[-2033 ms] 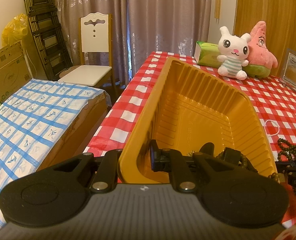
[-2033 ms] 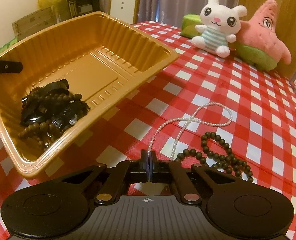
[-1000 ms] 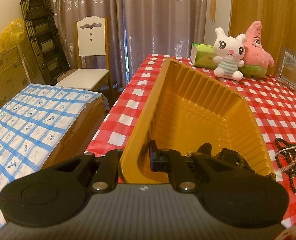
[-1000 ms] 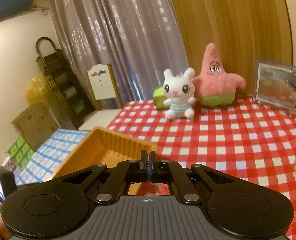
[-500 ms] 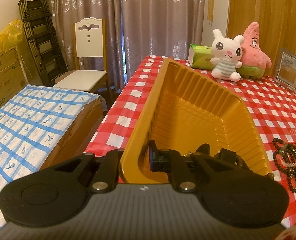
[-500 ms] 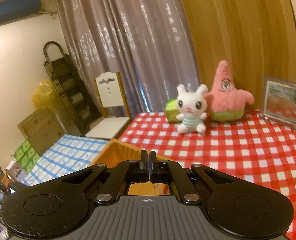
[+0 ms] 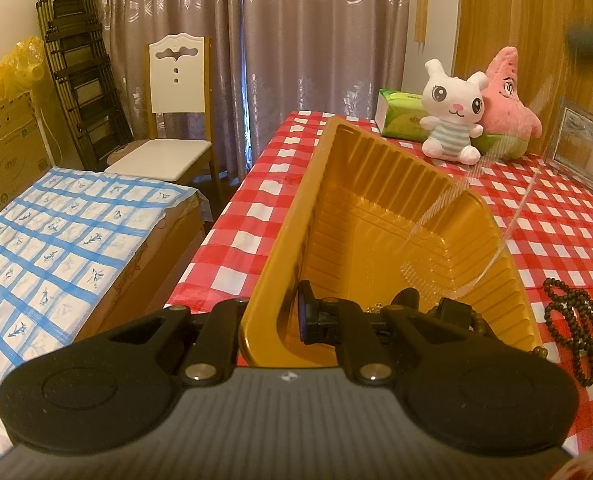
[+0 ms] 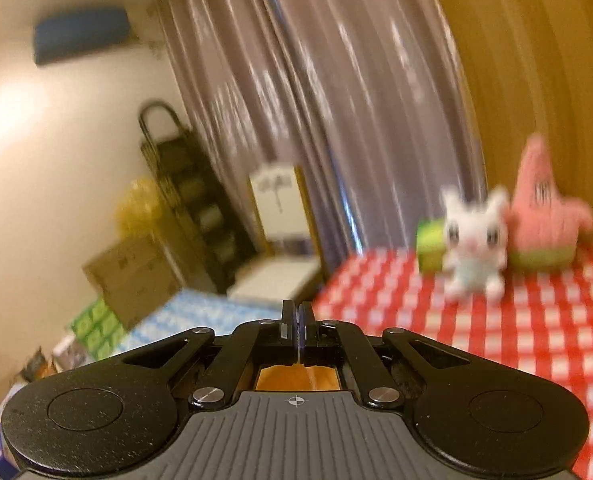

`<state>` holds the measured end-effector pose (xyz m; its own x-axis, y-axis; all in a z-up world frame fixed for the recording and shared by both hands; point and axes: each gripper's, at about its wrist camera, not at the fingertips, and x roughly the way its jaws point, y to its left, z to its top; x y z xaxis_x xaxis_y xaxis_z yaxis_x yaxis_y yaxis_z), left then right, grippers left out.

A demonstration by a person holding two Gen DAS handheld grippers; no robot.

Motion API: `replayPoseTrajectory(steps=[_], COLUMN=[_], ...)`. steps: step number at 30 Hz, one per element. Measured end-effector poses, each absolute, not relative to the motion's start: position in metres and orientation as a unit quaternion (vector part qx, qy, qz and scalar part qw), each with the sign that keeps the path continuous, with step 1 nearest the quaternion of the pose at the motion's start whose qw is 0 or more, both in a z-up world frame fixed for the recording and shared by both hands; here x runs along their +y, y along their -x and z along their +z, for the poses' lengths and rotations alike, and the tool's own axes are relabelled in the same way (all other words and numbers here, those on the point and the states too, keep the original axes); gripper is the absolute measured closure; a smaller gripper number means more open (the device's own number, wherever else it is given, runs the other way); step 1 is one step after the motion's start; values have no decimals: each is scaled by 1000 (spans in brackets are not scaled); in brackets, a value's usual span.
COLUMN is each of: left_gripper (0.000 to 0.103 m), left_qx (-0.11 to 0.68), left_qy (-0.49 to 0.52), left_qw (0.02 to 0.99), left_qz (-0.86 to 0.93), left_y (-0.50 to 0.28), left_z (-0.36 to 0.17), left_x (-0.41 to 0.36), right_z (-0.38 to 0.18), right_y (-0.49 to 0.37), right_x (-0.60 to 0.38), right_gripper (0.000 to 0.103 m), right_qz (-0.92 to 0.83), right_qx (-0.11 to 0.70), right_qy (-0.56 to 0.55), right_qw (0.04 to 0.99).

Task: Organize jewelry
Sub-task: 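Lift the pearl necklace with the right gripper and drop it into the tray, then move the right gripper back to the long dark bead strand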

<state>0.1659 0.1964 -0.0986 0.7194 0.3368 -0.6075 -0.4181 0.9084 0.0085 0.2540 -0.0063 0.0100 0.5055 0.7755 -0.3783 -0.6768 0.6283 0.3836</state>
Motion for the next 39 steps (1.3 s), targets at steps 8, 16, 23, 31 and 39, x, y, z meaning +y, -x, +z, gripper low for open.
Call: replayPoseTrajectory(steps=[8,16,23,31,39], left_gripper=[94,93,93,93,93], left_qx=[311,313,313,313,313], left_qy=[69,69,69,70,69], left_qw=[926,926,926,926,926], left_qz=[201,200,200,200,200], left_y=[-166,-165,-166,-166,-166], left_z=[-96,-97,-97,-97,-97], left_x=[198,200,200,200,200], right_z=[-69,-107,-99,-102,-107], right_y=[-249,-248,-247,-245,-246], right_x=[-5,-7,7,24,1], right_gripper=[102,102,102,102,48], right_qz=[398,384,404,419,396], right_qx=[386,439,427,419,431], right_qy=[-75,-84,-95,-54,-68], right_qw=[829,808,804,804,808])
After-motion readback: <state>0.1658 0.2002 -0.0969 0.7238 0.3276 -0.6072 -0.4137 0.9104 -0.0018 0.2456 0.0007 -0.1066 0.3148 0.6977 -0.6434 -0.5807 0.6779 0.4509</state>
